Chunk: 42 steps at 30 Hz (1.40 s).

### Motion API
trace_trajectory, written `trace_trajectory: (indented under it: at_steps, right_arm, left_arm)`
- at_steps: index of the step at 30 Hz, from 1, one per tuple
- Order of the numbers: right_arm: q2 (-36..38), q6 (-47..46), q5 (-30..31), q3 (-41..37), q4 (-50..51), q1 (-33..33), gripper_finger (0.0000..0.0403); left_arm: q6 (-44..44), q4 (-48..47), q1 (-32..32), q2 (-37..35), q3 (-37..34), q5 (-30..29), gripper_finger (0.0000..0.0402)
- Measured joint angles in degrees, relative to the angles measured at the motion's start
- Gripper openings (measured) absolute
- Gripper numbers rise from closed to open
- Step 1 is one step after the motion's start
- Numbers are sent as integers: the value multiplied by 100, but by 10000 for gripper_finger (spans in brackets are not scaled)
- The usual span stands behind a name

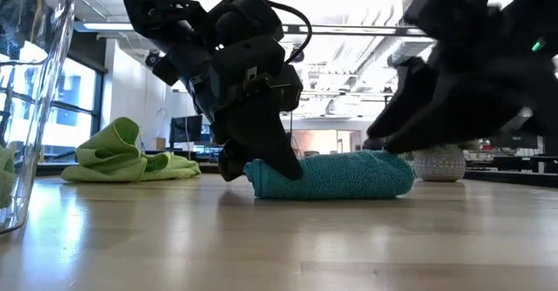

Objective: Roll microfiber towels into tight, uniform cylinder then place into a basket
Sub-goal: Roll the blue microfiber cloth

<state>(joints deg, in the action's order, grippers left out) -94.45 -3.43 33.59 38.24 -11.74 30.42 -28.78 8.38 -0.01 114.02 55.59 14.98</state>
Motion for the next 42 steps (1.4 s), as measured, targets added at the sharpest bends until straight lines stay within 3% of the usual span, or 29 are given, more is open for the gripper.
trace_trajectory:
  at_steps: [7,13,20,28,36,42]
  right_arm:
    - [-489,81,-594,-2,104,-566,206]
    - [-604,-1236,-1467,41,695,-873,206]
    - [-593,-2111,-1758,52,813,-925,191]
    - [-589,-2679,-1796,35,761,-934,156]
    - [-600,-2920,-2084,11,458,-1023,154]
    - [-602,-2934,-2238,9,384,-1100,154]
  left_arm:
    - [-6,90,0,13,-4,-13,153]
    - [-28,80,-2,-10,-4,-17,154]
    - [831,-552,85,-466,-29,-126,154]
    - [2439,-1986,-81,-1351,-39,-1873,154]
    - [2942,-870,-670,-1730,-15,-2149,154]
    - [3043,128,-807,-1270,-4,-2170,160]
